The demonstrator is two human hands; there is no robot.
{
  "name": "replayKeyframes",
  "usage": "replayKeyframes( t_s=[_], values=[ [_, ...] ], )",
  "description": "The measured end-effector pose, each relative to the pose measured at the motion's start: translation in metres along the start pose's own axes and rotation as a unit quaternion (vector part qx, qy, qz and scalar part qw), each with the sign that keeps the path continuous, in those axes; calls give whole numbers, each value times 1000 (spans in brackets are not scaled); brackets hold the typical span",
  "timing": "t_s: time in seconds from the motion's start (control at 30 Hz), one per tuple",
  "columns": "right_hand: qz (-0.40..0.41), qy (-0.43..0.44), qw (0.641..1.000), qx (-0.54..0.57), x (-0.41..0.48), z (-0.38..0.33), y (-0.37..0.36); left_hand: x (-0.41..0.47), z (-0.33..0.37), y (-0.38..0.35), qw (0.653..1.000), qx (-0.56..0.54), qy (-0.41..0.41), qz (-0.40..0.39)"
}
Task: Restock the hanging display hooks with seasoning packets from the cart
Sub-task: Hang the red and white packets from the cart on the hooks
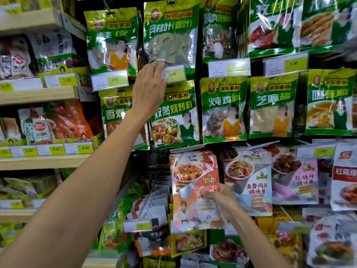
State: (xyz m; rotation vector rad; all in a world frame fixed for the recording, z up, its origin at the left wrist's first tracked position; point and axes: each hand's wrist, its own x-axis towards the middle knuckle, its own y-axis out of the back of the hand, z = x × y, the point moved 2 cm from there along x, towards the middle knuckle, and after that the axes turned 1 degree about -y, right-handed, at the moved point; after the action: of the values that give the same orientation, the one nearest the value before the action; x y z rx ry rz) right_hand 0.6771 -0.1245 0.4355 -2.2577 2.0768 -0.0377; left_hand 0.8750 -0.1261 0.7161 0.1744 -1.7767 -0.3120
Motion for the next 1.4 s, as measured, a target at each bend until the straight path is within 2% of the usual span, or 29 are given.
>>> replayKeyframes(
  t_s=[0.17, 0.37, 0.83, 1.2, 1.4],
  values=[
    [-30, 36, 996, -79, -8, -2, -1, -1, 0, 0, 1000, 0, 3, 1],
    [-6, 37, 999, -34, -9, -7, 6, 0, 2, -1, 1000, -3, 3, 2],
    [31, -15, 999, -37, 18, -13, -8, 0, 2, 1, 1000, -6, 1, 0],
    [142, -26, 984, -100, 64, 11, -23, -3, 1, 4, 1000, -3, -14, -2],
    [167, -20, 971, -172, 57, 4, -26, -5, 2, 9, 1000, -4, -16, -3]
  ],
)
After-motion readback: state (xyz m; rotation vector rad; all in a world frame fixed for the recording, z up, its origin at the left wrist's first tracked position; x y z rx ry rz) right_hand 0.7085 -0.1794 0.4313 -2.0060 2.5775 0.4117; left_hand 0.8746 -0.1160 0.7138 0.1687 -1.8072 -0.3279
